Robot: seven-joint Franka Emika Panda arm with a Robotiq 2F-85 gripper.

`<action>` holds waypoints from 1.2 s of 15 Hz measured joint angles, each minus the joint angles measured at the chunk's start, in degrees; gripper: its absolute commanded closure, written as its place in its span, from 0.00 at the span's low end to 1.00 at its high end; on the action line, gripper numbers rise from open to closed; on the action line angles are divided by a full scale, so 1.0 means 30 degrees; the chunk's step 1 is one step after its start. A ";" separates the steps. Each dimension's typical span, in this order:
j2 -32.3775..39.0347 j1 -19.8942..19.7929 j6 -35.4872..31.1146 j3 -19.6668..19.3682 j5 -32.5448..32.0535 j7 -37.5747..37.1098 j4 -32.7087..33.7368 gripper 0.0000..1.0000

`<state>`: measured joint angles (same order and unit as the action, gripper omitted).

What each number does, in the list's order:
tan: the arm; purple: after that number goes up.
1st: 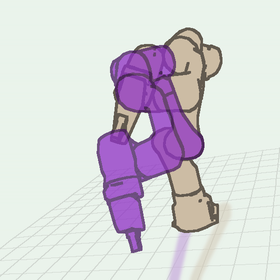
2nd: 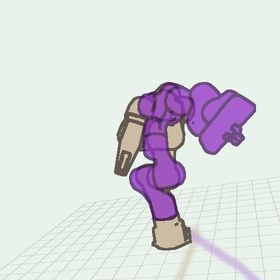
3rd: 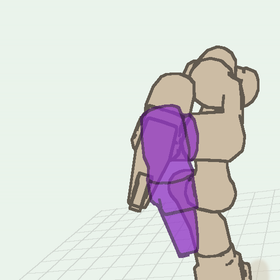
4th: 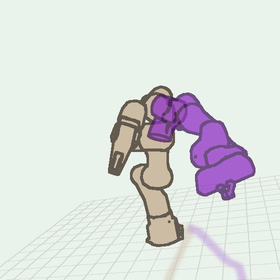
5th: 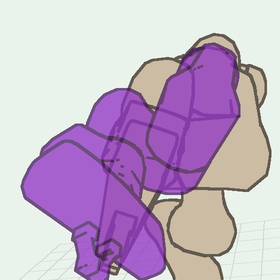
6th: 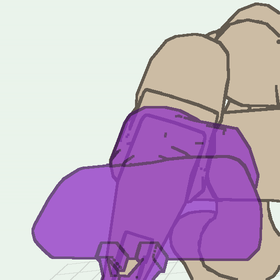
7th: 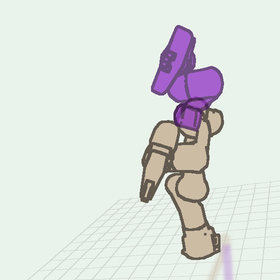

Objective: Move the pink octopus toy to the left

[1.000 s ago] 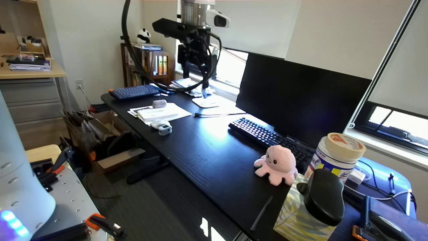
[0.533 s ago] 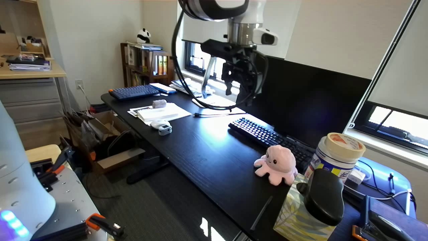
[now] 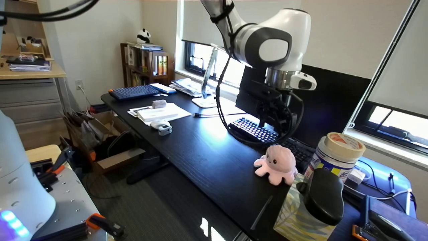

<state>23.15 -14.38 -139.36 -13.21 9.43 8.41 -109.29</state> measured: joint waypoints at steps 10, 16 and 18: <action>0.1777 -0.0171 0.0038 0.0364 -0.1957 0.0176 0.1473 0.00; 0.5285 -0.0734 -0.0048 0.1162 -0.2748 0.2116 0.5077 0.00; 0.6316 -0.1258 -0.0048 0.1741 -0.2736 0.2803 0.6353 0.00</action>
<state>42.10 -18.15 -139.51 -7.98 1.23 16.81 -90.23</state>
